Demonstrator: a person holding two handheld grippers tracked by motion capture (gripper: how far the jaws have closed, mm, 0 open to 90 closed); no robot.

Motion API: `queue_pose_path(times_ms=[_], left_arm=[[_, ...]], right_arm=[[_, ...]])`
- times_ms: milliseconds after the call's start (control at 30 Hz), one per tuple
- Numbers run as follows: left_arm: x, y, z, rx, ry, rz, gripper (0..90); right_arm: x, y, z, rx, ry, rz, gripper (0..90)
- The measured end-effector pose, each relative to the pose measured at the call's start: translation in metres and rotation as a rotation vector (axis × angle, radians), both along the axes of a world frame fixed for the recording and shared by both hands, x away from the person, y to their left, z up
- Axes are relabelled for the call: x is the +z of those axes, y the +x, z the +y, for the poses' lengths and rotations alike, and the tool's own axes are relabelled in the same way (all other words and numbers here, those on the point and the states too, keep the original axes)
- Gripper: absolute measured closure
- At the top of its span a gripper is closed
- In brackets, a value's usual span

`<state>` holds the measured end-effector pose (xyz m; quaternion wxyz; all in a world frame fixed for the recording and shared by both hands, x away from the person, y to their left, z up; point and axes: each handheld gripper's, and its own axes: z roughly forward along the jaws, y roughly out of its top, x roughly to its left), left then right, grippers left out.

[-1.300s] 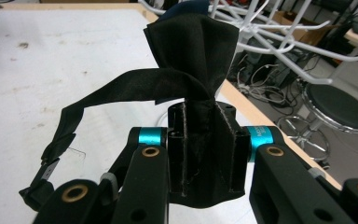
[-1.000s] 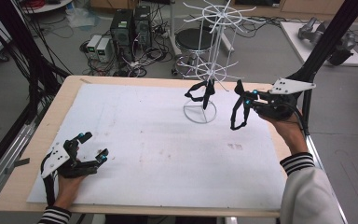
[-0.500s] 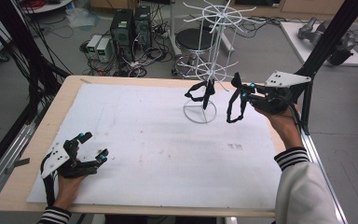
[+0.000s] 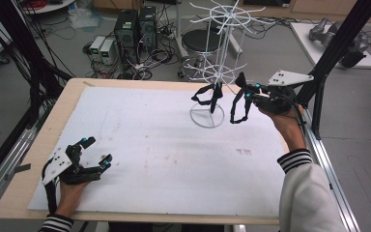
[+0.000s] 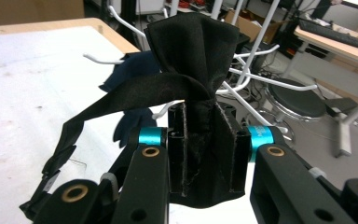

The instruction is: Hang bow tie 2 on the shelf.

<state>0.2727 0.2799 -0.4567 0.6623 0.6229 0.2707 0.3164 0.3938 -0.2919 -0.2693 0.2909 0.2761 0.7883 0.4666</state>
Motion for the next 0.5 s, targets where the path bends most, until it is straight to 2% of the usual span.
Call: queue_pose_path(times_ms=[233,500], left_arm=[[0.0,0.0,0.0002,0.0,0.001,0.0,11.6],[0.0,0.0,0.0002,-0.002,-0.002,0.001,11.6]], right_arm=[[-0.0023,0.0048,0.0016,-0.022,-0.001,0.016,75.8],[-0.0072,0.0103,0.005,-0.064,0.007,0.064,75.9]])
